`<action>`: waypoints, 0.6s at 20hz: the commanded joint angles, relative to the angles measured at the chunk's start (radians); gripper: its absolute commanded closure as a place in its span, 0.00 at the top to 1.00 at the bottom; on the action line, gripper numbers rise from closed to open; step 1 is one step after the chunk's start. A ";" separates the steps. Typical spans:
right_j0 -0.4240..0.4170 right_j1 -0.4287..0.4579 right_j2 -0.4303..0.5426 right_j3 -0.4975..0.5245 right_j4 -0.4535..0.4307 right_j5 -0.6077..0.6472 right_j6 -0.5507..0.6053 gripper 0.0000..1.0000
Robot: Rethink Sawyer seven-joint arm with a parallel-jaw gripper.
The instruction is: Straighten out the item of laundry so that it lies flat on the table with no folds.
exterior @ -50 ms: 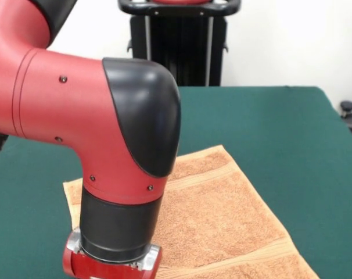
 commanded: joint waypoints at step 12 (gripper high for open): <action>0.030 -0.040 0.001 0.172 0.064 0.040 -0.149 1.00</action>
